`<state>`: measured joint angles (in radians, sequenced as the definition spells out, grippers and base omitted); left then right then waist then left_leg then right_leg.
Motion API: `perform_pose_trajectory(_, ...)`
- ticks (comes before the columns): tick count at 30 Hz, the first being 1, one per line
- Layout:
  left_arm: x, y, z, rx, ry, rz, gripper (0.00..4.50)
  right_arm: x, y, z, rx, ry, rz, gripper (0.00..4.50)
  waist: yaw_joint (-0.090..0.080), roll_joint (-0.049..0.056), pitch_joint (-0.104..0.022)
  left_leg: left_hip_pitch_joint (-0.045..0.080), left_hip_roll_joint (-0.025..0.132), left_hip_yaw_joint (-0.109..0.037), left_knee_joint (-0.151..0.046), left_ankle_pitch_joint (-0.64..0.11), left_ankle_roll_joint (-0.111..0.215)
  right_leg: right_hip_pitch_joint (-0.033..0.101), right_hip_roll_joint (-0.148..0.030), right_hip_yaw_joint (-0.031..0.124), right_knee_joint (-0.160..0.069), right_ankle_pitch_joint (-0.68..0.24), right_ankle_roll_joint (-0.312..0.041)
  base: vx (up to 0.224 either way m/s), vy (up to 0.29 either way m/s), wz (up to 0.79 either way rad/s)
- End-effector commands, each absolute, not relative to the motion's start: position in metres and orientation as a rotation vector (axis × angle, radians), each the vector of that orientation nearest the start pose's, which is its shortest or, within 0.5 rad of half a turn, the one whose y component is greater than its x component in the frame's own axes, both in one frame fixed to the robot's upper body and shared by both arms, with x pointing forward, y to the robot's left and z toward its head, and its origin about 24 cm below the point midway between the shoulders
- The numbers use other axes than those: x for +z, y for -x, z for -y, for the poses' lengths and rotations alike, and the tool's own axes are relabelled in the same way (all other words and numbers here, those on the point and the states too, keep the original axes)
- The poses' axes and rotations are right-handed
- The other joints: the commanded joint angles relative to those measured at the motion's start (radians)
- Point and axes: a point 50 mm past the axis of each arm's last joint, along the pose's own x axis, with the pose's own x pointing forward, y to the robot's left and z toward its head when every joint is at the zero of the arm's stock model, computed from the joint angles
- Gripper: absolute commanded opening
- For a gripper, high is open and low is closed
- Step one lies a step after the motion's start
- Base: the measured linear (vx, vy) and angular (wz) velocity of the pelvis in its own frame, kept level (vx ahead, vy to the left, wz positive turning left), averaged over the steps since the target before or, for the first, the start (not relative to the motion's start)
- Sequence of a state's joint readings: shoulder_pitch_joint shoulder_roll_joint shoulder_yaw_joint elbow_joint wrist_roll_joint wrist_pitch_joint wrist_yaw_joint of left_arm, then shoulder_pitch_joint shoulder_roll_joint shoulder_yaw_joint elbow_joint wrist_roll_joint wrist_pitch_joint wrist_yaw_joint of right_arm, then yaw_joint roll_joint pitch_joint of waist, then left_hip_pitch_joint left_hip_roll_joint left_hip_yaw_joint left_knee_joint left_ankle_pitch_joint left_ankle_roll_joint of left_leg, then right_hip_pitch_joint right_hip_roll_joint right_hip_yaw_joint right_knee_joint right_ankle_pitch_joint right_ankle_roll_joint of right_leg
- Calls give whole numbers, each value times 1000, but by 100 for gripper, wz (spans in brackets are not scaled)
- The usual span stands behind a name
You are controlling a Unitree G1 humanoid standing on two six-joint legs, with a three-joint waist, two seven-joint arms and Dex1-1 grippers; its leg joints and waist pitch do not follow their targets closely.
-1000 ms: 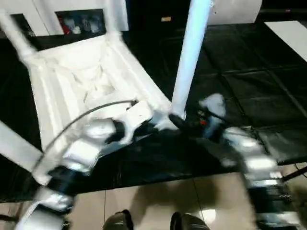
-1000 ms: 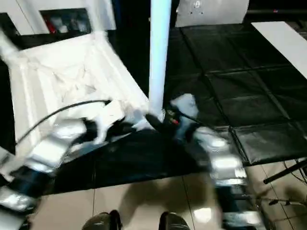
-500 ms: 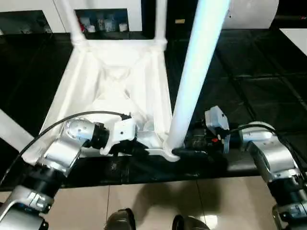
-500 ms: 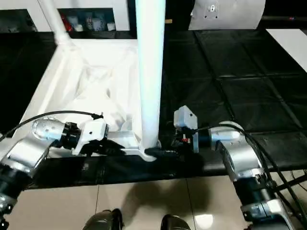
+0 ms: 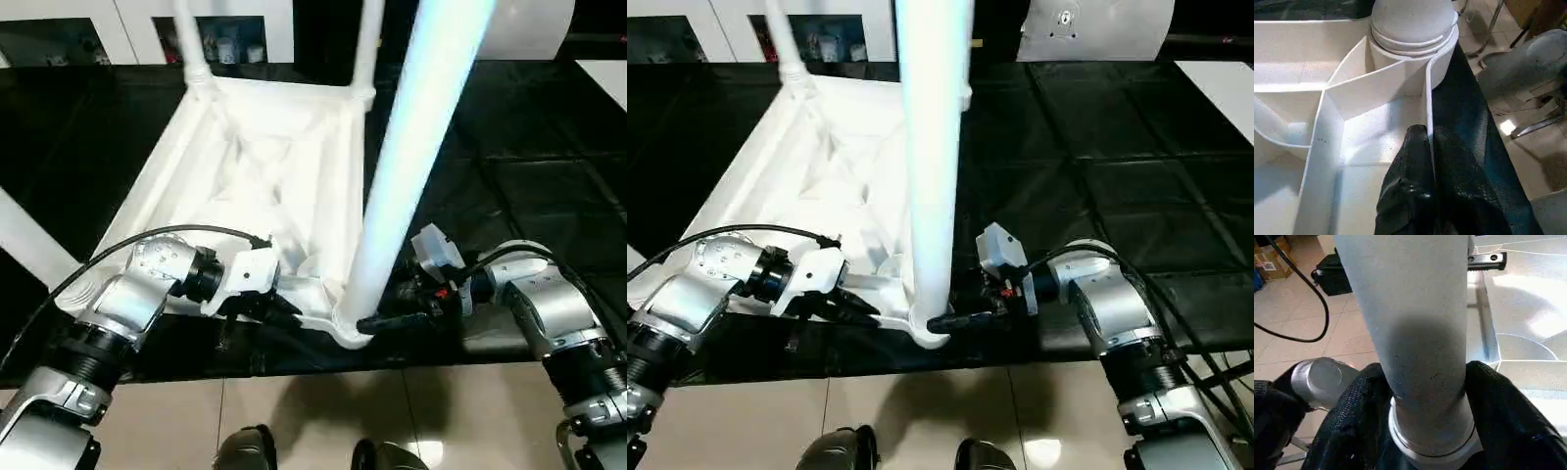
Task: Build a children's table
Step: Rotate leg to tighten
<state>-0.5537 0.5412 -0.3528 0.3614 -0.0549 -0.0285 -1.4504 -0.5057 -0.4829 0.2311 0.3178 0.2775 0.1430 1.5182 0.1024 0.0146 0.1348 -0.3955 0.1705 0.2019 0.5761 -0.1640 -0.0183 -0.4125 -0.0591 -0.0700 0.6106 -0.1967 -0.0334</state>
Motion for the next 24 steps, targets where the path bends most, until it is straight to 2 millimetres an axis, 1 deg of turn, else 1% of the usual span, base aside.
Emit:
perform_pose_trajectory(1, 84, -291, -140, -1699, -644, -343, 0, 92, -285, 145, 1713, 210, -259, 229, -5, -11, -74, 28, 75, -32, -54, -105, 125, 51, -100, 62, -61, -95, -262, 0, 0, 0)
perform_pose_trajectory(3, 83, -291, -141, -1701, -644, -345, 0, 91, -283, 145, 1730, 196, -271, 214, -4, -10, -75, 28, 74, -32, -53, -105, 122, 52, -101, 62, -61, -103, -259, 0, 0, 0)
perform_pose_trajectory(4, 83, -291, -141, -1701, -644, -346, 0, 90, -282, 145, 1738, 186, -277, 199, -4, -9, -75, 28, 75, -32, -54, -105, 123, 51, -100, 62, -61, -100, -260, 0, 0, 0)
perform_pose_trajectory(9, 82, -292, -142, -1683, -625, -344, 0, 89, -279, 144, 1745, 145, -281, 194, 0, -8, -76, 28, 75, -32, -53, -100, 124, 51, -101, 62, -60, -88, -264, 0, 0, 0)
perform_pose_trajectory(11, 83, -294, -142, -1635, -592, -340, 0, 87, -276, 142, 1717, 87, -275, 193, 2, -4, -77, 29, 77, -33, -54, -97, 122, 52, -99, 62, -58, -78, -266, 0, 0, 0)
perform_pose_trajectory(12, 83, -294, -142, -1635, -592, -340, 0, 87, -276, 142, 1717, 87, -275, 193, 5, -5, -78, 29, 77, -33, -53, -97, 122, 51, -100, 62, -58, -78, -266, 0, 0, 0)
perform_pose_trajectory(13, 84, -295, -141, -1593, -573, -336, 0, 87, -275, 140, 1687, 50, -267, 193, 5, -5, -78, 28, 77, -33, -54, -96, 120, 53, -99, 62, -58, -74, -267, 0, 0, 0)
perform_pose_trajectory(14, 85, -300, -140, -1482, -548, -343, 0, 84, -275, 136, 1566, -25, -255, 193, 5, -2, -77, 27, 76, -34, -54, -103, 117, 52, -101, 61, -60, -85, -268, 0, 0, 0)
perform_pose_trajectory(15, 85, -303, -139, -1424, -529, -341, 0, 83, -276, 133, 1499, -56, -246, 193, 7, 0, -74, 28, 80, -35, -57, -115, 104, 50, -101, 63, -61, -102, -266, 0, 0, 0)
perform_pose_trajectory(16, 86, -304, -138, -1408, -520, -339, 0, 83, -277, 132, 1480, -65, -244, 193, 3, 1, -69, 28, 76, -37, -61, -153, 85, 48, -103, 61, -72, -171, -256, 0, 0, 0)
perform_pose_trajectory(17, 88, -308, -133, -1334, -471, -328, 0, 80, -278, 128, 1394, -91, -238, 193, -2, -2, -69, 29, 76, -37, -63, -168, 69, 51, -105, 62, -74, -206, -248, 0, 0, 0)
perform_pose_trajectory(18, 89, -309, -131, -1317, -458, -326, 0, 79, -279, 127, 1372, -92, -237, 193, -4, -4, -65, 28, 73, -40, -64, -193, 47, 51, -109, 62, -82, -282, -231, 0, 0, 0)
perform_pose_trajectory(19, 89, -310, -126, -1284, -442, -319, 0, 77, -278, 123, 1334, -100, -232, 193, -10, -9, -63, 25, 71, -41, -66, -200, 39, 54, -110, 62, -86, -314, -219, 0, 0, 0)
perform_pose_trajectory(20, 89, -310, -121, -1259, -429, -314, 0, 76, -278, 120, 1301, -105, -227, 193, -16, -7, -62, 26, 71, -44, -69, -211, 27, 53, -109, 62, -91, -352, -197, 0, 0, 0)
perform_pose_trajectory(21, 89, -310, -121, -1259, -429, -314, 0, 76, -278, 120, 1301, -105, -227, 193, -25, -8, -59, 28, 70, -44, -70, -232, 23, 49, -108, 64, -95, -377, -187, 0, 0, 0)
perform_pose_trajectory(22, 89, -311, -116, -1235, -410, -310, 0, 75, -279, 116, 1255, -109, -224, 193, -34, -7, -58, 29, 69, -43, -71, -239, 21, 47, -106, 65, -97, -378, -184, 0, 0, 0)
perform_pose_trajectory(23, 88, -311, -110, -1210, -395, -307, 0, 74, -279, 111, 1213, -108, -215, 193, -38, -5, -59, 29, 68, -44, -70, -239, 22, 47, -106, 65, -97, -375, -185, 0, 0, 0)
perform_pose_trajectory(24, 88, -311, -110, -1210, -395, -307, 0, 74, -279, 111, 1213, -108, -215, 193, -43, -7, -59, 28, 67, -43, -70, -230, 26, 47, -105, 66, -97, -359, -185, 0, 0, 0)
